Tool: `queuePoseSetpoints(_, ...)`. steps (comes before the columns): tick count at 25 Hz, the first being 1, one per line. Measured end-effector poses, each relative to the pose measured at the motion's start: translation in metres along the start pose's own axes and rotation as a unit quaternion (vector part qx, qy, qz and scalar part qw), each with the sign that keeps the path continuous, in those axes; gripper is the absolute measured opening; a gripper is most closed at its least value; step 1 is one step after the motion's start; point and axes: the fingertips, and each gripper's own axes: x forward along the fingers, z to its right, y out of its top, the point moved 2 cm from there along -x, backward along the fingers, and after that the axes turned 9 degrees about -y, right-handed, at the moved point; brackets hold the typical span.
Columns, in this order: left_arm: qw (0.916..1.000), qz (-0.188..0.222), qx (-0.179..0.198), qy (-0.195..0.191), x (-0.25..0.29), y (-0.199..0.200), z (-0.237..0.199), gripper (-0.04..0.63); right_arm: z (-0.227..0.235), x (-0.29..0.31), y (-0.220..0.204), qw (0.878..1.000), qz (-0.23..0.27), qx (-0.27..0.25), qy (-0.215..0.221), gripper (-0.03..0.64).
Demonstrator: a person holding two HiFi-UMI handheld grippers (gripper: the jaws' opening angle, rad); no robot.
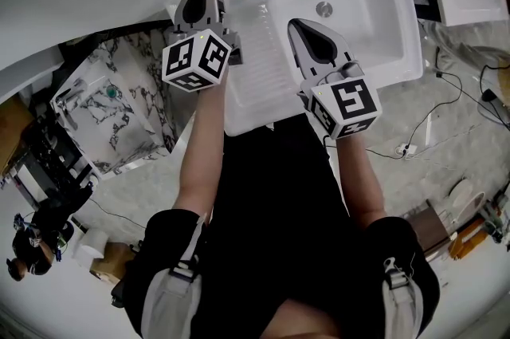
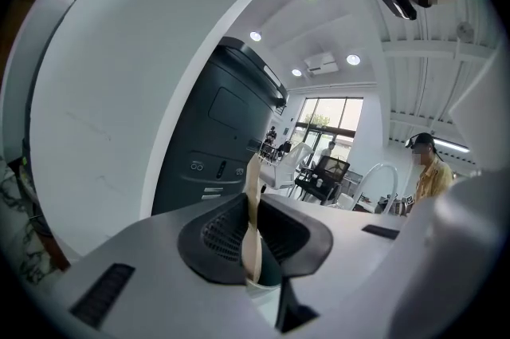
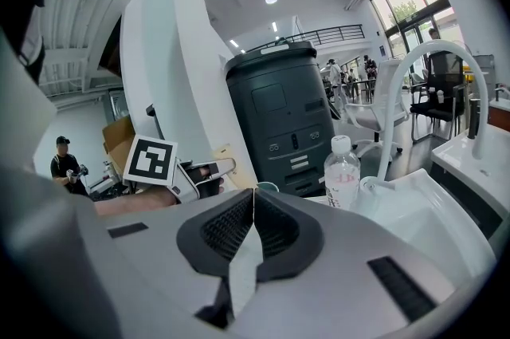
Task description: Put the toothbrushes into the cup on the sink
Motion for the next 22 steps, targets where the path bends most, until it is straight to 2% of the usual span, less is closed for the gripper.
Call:
queuePoseSetpoints(10, 0.9998, -0.020, -0.008, 0.004, 0.007, -0.017, -0.008, 0.040, -0.002, 0.012, -0.001, 1.000, -0.007, -0.004, 0.009, 0.031)
queuePoseSetpoints(22, 0.9994, -0.031, -0.003, -0.015, 0.013, -0.030, -0.007, 0.054, -0.004, 0.014, -0.002, 1.000, -0.013, -0.003, 0.012, 0.031)
